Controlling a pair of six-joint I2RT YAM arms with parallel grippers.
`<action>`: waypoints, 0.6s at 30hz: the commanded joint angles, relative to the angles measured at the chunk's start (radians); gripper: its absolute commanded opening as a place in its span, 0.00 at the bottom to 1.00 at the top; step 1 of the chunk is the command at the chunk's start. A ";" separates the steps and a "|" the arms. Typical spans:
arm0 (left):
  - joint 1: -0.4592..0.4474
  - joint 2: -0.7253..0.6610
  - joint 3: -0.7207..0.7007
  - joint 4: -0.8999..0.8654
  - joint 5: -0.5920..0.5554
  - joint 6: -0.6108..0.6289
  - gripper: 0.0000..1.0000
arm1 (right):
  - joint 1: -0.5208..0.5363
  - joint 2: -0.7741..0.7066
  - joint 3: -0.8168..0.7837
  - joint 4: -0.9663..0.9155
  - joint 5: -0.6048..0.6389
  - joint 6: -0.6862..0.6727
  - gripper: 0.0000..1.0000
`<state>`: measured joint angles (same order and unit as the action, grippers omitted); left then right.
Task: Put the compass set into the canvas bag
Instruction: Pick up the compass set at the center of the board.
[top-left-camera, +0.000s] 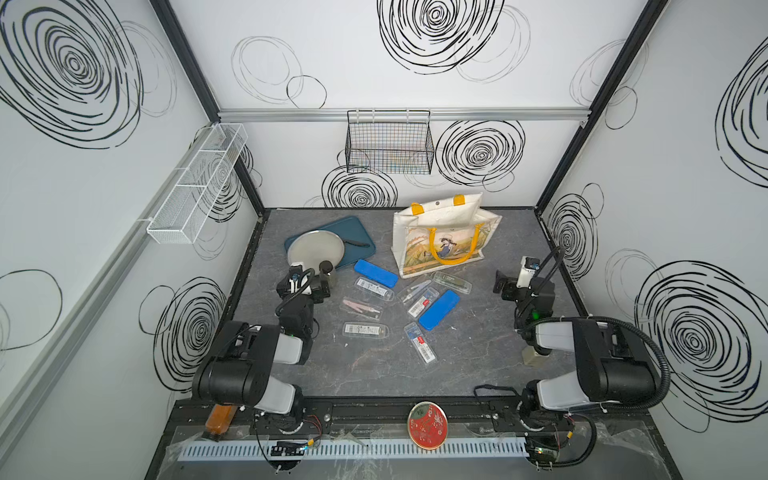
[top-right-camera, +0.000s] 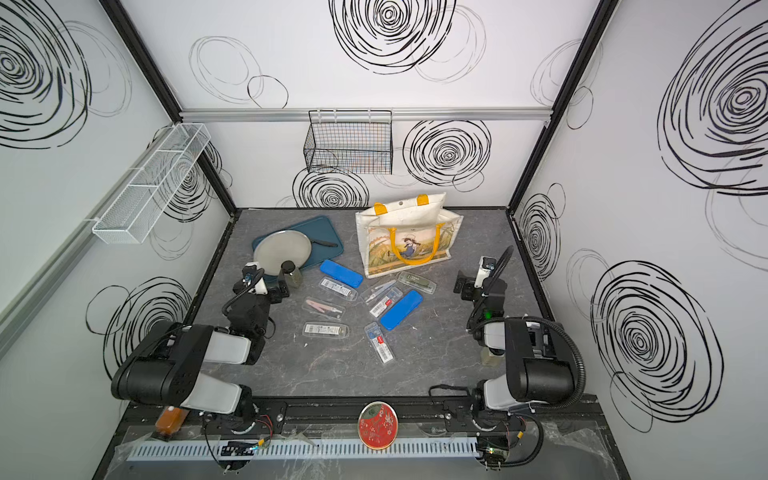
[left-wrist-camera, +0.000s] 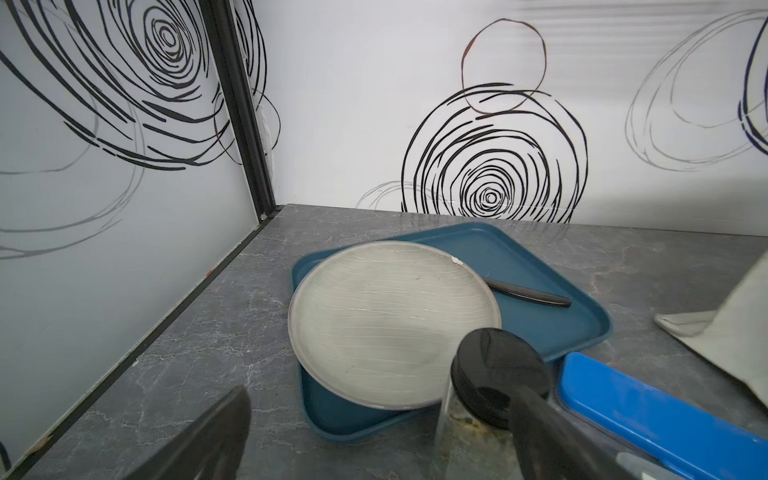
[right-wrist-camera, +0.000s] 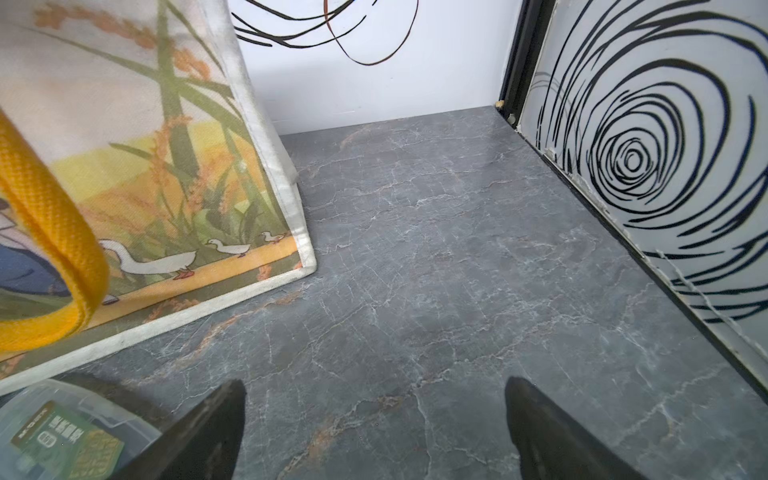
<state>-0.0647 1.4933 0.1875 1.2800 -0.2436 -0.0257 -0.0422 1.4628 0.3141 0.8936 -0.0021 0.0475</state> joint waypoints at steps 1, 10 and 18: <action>-0.001 0.001 0.017 0.039 -0.003 0.009 0.99 | 0.002 0.011 0.021 0.002 -0.006 0.002 1.00; -0.005 0.001 0.017 0.039 -0.010 0.011 0.99 | 0.001 0.008 0.021 0.002 -0.006 0.003 1.00; -0.004 0.001 0.017 0.039 -0.008 0.012 0.99 | 0.002 0.008 0.021 0.002 -0.006 0.002 1.00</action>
<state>-0.0654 1.4933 0.1875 1.2800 -0.2459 -0.0250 -0.0422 1.4628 0.3141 0.8936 -0.0032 0.0475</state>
